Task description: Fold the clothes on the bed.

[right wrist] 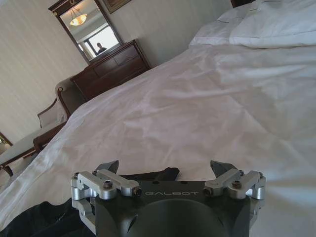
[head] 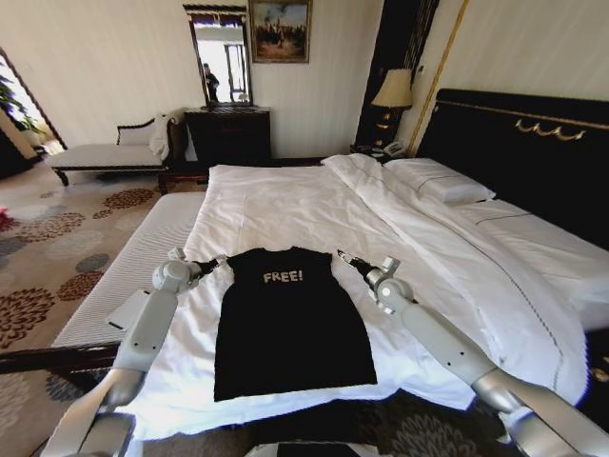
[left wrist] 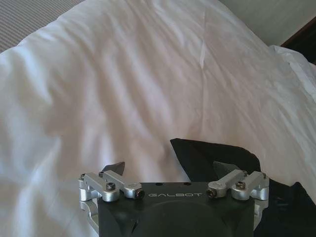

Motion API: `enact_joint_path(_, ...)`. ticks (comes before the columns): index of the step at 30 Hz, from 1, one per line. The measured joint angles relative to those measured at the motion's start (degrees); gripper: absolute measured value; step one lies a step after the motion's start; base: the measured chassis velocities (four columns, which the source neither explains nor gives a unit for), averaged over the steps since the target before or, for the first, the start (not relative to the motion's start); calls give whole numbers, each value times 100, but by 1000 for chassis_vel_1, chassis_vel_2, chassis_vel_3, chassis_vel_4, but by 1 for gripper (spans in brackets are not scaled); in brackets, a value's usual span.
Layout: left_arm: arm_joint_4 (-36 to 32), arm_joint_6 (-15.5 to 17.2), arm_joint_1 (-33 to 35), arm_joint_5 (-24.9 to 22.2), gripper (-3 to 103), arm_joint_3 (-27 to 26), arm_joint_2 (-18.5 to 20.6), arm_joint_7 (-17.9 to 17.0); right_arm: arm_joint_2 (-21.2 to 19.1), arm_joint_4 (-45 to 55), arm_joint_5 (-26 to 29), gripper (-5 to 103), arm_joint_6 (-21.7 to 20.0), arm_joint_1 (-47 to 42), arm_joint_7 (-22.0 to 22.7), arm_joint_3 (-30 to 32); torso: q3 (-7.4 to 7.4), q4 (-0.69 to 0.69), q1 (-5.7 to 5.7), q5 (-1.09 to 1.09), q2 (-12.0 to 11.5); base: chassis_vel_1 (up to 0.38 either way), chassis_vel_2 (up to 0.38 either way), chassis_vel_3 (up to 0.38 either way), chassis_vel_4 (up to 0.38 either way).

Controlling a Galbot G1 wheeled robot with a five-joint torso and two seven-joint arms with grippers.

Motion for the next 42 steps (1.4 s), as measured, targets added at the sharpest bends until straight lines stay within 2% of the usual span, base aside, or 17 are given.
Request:
enact_joint_path(6,368,-94,-200,290,103,73,-92,161,39,-8,-1,100,0,43,0,-71,0,2,0,0,0,0,0,0,0)
enact_joint_path(9,541,-168,-310,502,94,133,-136,335,53,-33,-2,100,0,82,-1,-119,0,0,0,0,0,0,0,0,0)
enact_joint_path(10,541,-168,-310,502,94,133,-136,335,53,-33,-2,100,0,82,-1,-119,0,0,0,0,0,0,0,0,0)
enact_joint_path(11,577,-200,-333,568,88,149,-147,396,56,-42,-2,100,0,93,0,-129,0,0,0,0,0,0,0,0,0)
enact_joint_path(12,610,-228,-356,622,88,161,-161,453,58,-54,-2,100,0,108,-1,-140,0,1,0,0,0,0,0,0,0)
enact_joint_path(15,664,-276,-410,670,72,184,-217,552,60,-79,-2,100,-1,136,-1,-173,0,0,0,0,0,0,0,0,0)
enact_joint_path(18,666,-293,-428,671,67,194,-230,583,60,-82,0,100,-1,146,-1,-179,0,0,1,0,0,0,0,0,0)
enact_joint_path(21,668,-300,-444,673,50,208,-240,588,60,-95,-1,100,-2,155,-1,-191,0,0,0,0,0,0,0,0,0)
enact_joint_path(22,668,-300,-444,673,50,208,-240,588,60,-95,-1,100,-2,155,-1,-191,0,0,0,0,0,0,0,0,0)
enact_joint_path(25,639,-300,-434,655,34,208,-240,588,67,-123,-5,100,-2,173,-2,-203,0,1,0,0,0,0,0,0,0)
enact_joint_path(27,631,-300,-429,650,34,208,-239,587,72,-130,-6,100,-2,181,-3,-206,0,1,1,0,0,0,0,0,0)
enact_joint_path(32,597,-300,-422,628,7,208,-211,589,125,-205,-23,100,-2,233,-6,-234,0,1,0,0,0,0,0,0,0)
enact_joint_path(34,594,-300,-426,620,7,208,-208,589,134,-217,-29,100,-2,240,-7,-237,0,1,0,0,0,0,0,0,0)
enact_joint_path(36,573,-300,-425,614,1,216,-192,590,155,-238,-37,100,-2,254,-8,-242,0,1,0,0,0,0,0,0,0)
enact_joint_path(40,523,-300,-382,642,0,219,-180,613,158,-243,-38,100,-2,256,-11,-244,0,1,0,0,0,0,0,0,0)
enact_joint_path(41,466,-299,-327,654,-3,209,-175,634,158,-254,-40,100,-2,256,-14,-244,0,0,0,0,0,0,0,0,0)
enact_joint_path(42,442,-299,-303,655,2,199,-173,639,156,-261,-43,100,0,256,-16,-244,0,1,0,0,0,0,0,0,0)
